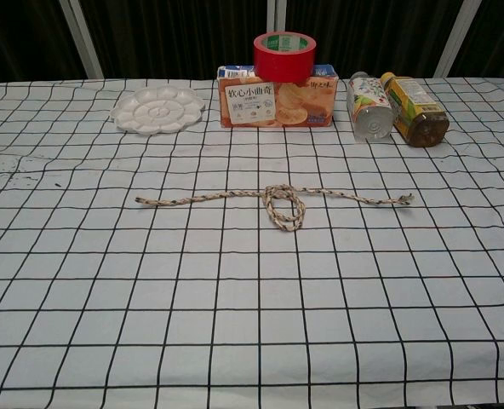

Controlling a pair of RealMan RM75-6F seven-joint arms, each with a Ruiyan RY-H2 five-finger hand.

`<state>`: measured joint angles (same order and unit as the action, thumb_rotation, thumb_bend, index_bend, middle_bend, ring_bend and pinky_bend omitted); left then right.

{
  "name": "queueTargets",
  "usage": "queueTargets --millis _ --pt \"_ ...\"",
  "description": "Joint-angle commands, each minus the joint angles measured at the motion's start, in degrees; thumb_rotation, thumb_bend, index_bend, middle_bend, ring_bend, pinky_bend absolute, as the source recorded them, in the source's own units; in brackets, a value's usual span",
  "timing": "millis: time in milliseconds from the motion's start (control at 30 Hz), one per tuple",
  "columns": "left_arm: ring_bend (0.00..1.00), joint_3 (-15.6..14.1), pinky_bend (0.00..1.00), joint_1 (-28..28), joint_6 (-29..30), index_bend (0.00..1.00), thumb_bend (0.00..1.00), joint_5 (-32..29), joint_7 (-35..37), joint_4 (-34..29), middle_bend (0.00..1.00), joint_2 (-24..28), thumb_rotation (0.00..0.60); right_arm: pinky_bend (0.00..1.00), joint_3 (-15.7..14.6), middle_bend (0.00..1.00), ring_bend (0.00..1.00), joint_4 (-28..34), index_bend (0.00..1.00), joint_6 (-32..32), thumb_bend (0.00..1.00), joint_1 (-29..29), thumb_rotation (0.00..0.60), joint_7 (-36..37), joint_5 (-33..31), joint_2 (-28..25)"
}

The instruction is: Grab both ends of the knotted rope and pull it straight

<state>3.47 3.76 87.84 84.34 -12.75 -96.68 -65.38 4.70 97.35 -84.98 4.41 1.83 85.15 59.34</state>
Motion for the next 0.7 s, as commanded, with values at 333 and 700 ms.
queueTargets --millis 333,700 --pt "0.00 0.1 0.00 0.2 -0.5 0.27 0.14 -0.3 1.0 0.0 0.13 0.3 0.600 0.05 0.2 0.21 0.02 2.3 0.13 5.3 0.26 4.1 0.600 -0.1 2.0 -0.2" --pt "0.00 0.0 0.00 -0.4 0.4 0.27 0.14 -0.1 3.3 1.4 0.13 0.4 0.600 0.12 5.4 0.29 0.10 2.0 0.36 20.5 0.21 17.7 0.600 -10.5 -3.6 10.4"
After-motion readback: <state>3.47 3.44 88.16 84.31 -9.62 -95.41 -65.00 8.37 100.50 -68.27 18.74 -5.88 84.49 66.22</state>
